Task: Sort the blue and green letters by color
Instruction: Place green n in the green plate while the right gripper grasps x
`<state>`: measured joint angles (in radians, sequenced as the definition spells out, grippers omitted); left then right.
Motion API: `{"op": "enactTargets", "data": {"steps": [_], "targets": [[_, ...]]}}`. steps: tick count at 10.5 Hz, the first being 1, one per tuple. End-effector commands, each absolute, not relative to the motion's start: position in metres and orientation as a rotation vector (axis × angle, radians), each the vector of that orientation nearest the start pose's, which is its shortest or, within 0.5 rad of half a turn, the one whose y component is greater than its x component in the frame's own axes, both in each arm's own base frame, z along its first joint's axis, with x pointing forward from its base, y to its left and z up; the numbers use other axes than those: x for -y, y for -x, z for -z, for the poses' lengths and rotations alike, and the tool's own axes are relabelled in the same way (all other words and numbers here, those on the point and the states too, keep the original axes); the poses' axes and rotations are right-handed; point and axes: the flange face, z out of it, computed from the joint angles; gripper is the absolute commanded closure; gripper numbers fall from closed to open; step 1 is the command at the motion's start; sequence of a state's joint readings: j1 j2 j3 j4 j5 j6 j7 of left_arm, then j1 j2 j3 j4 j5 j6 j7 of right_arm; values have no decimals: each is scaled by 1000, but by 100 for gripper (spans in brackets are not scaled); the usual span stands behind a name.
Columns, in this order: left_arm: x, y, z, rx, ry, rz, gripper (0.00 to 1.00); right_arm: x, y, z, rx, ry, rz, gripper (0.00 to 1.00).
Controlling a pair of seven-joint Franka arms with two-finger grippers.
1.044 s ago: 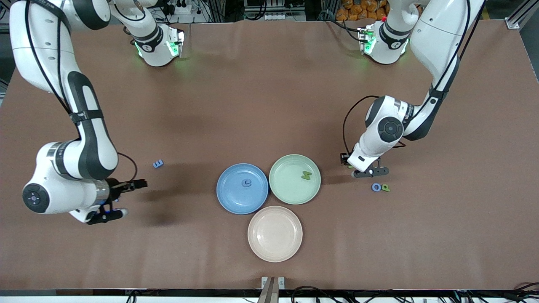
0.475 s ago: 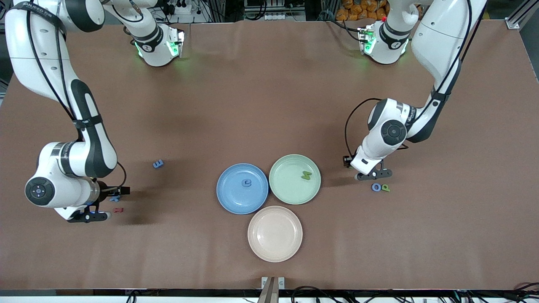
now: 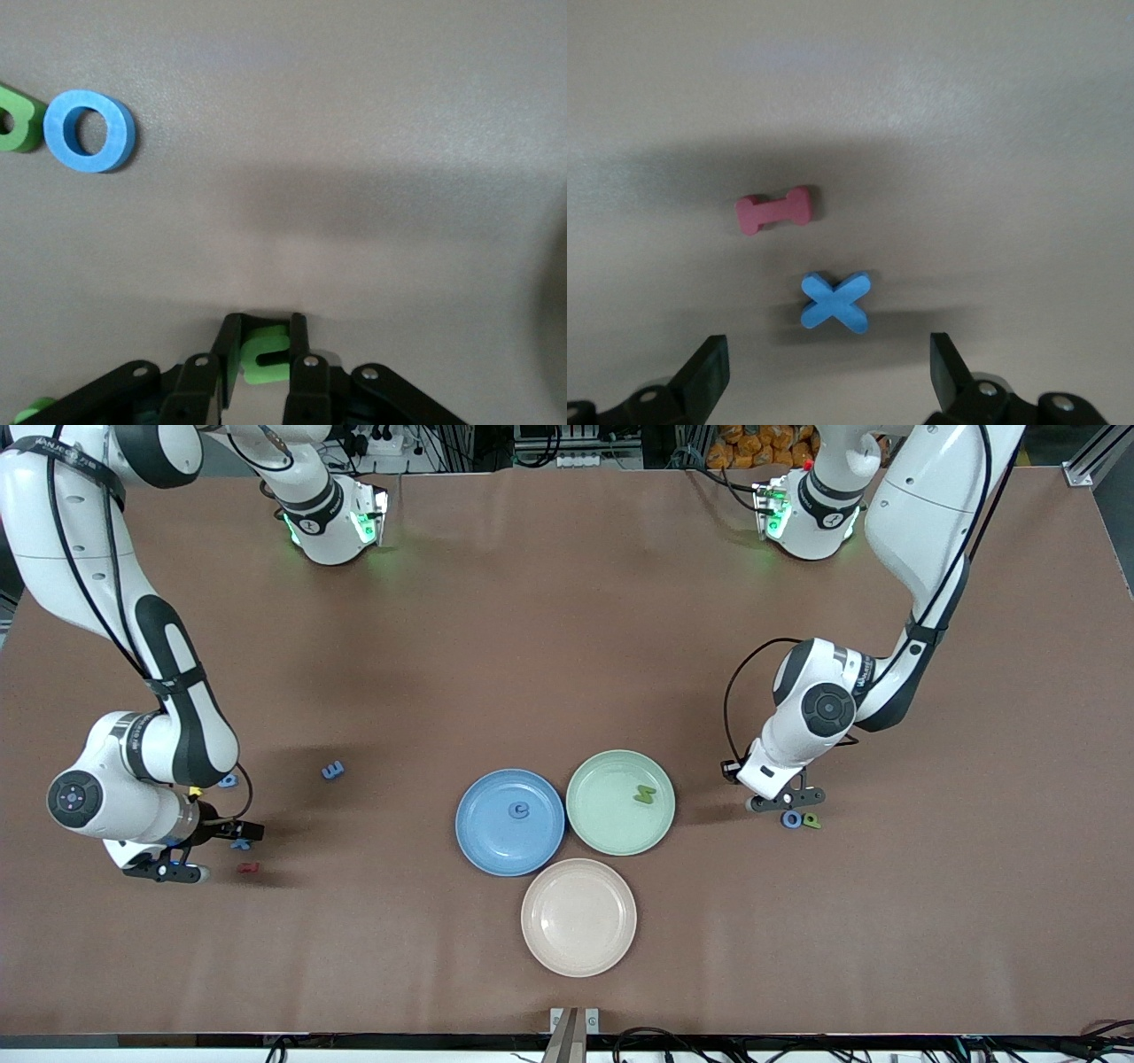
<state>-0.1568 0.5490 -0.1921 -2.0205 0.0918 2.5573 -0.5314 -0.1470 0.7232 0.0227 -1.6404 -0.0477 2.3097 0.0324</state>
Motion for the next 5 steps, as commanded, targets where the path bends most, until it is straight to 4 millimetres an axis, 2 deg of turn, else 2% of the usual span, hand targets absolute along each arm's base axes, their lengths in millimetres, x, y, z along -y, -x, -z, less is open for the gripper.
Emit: {"op": "enactTargets", "data": {"steps": [1,3,4,5], "targets": [[229,-576,-203,319,3175,38,100,87,-670,-193,-265,3120,-54,0],[285,-581,-244,360,3182,86,100,88,-676,-190,-226,3133,-18,0],[316,-582,-258,374,3202,122,100,91,-679,-183,-200,3134,-20,0],[338,-581,-259,381,3216,135,100,91,-679,-178,-184,3131,-25,0]]}}
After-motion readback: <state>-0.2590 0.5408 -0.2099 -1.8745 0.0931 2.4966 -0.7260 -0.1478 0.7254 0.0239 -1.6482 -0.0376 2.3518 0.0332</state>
